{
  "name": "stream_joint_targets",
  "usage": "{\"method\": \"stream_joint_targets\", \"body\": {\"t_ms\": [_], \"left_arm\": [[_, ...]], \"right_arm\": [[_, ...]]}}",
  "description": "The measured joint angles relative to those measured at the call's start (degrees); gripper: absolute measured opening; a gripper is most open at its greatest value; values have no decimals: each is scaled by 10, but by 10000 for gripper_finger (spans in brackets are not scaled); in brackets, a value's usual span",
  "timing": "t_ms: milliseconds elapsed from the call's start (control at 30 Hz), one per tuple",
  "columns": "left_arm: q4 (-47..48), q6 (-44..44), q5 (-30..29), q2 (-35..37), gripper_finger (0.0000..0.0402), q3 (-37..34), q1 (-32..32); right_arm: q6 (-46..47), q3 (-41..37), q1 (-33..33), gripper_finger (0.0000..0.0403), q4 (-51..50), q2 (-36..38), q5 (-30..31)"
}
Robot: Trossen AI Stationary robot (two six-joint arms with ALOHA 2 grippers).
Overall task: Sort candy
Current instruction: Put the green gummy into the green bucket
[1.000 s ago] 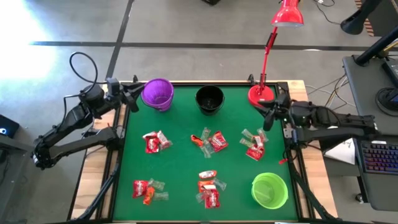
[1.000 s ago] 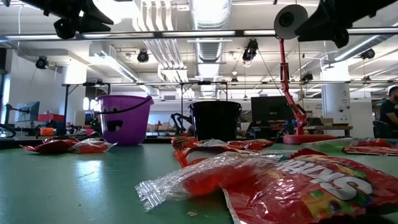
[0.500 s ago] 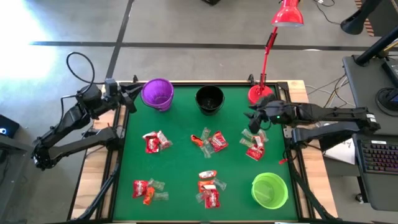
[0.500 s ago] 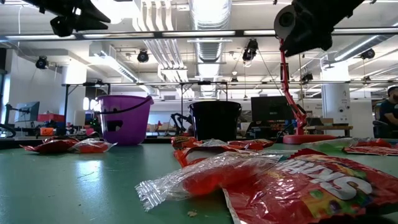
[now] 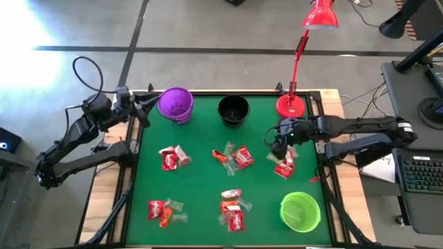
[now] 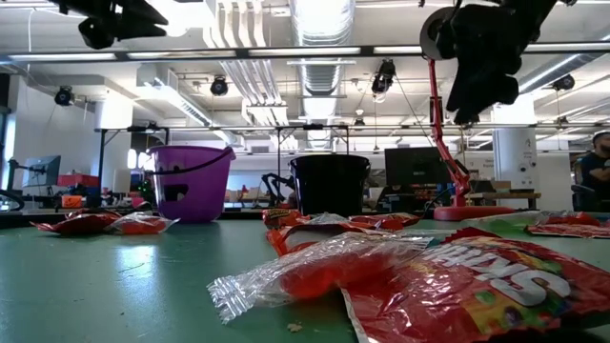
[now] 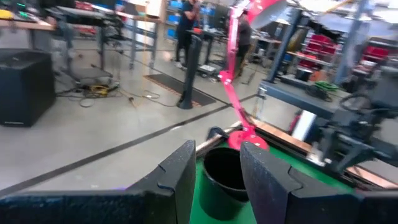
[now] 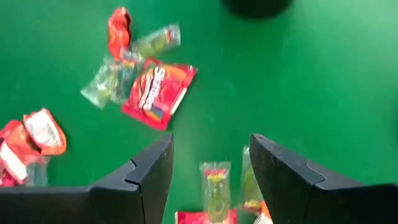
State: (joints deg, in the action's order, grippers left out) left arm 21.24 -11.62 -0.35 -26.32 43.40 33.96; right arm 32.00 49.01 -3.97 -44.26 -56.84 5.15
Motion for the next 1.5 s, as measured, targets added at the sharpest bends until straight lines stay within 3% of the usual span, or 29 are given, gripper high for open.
{"method": "stream_joint_targets", "body": {"t_ms": [167, 333, 500, 1500], "left_arm": [[7, 6, 67, 1, 110, 0, 0], [68, 25, 119, 1, 110, 0, 0], [131, 57, 119, 1, 110, 0, 0], [134, 94, 126, 17, 110, 0, 0]], "right_arm": [[2, -1, 1, 203, -12, -41, -40], [-10, 1, 1, 203, -13, -84, -41], [-35, 3, 4, 203, -18, -123, -41], [-19, 3, 36, 203, -27, -316, -37]]}}
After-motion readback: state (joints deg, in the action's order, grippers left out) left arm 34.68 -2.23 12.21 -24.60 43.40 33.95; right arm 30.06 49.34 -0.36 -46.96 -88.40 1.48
